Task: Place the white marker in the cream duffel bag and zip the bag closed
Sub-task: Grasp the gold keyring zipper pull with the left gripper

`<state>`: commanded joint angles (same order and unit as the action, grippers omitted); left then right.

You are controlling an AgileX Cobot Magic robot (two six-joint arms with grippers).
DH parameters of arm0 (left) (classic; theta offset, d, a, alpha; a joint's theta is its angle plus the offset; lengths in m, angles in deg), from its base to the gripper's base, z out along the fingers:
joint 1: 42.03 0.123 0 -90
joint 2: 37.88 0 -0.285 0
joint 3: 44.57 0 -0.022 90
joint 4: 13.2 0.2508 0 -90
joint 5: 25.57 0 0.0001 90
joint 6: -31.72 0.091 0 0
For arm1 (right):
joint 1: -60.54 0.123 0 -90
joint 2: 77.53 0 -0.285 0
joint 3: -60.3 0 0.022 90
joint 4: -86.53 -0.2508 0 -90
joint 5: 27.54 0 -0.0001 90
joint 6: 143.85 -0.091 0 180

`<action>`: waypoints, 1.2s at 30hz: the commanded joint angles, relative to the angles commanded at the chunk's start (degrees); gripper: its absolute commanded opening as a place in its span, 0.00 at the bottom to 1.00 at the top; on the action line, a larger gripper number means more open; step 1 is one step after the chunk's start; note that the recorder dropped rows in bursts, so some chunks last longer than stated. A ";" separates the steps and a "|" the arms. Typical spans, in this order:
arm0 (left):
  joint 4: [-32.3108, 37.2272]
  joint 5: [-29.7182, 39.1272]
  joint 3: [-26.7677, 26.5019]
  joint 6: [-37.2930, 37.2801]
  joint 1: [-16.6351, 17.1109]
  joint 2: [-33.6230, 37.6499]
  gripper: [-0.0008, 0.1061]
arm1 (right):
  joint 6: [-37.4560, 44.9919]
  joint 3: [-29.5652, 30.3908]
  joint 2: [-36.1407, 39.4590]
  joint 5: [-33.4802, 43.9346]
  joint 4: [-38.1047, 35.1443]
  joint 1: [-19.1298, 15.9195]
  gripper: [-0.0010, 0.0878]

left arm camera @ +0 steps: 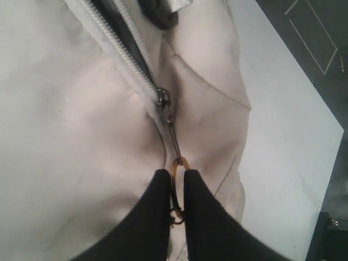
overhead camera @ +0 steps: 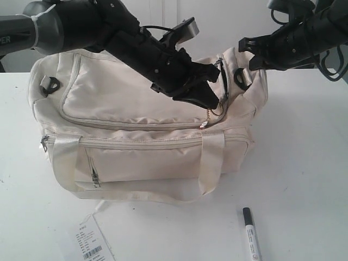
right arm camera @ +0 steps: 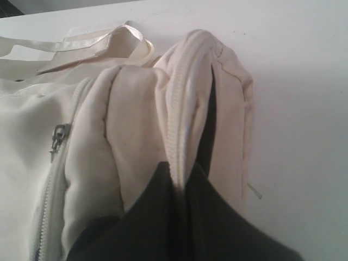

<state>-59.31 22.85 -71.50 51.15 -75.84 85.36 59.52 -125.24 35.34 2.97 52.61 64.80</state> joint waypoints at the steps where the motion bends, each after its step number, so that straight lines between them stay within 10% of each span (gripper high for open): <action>1: 0.00 -0.16 0.00 0.00 0.00 -0.24 0.01 | 0.00 0.00 0.00 0.00 0.00 0.00 0.01; 36: 2.57 8.17 0.00 -1.68 0.00 -3.45 0.01 | 0.00 0.00 0.00 0.00 0.00 0.00 0.01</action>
<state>-56.73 31.02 -71.50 49.48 -75.84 81.91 59.52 -125.24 35.34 2.97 52.61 64.80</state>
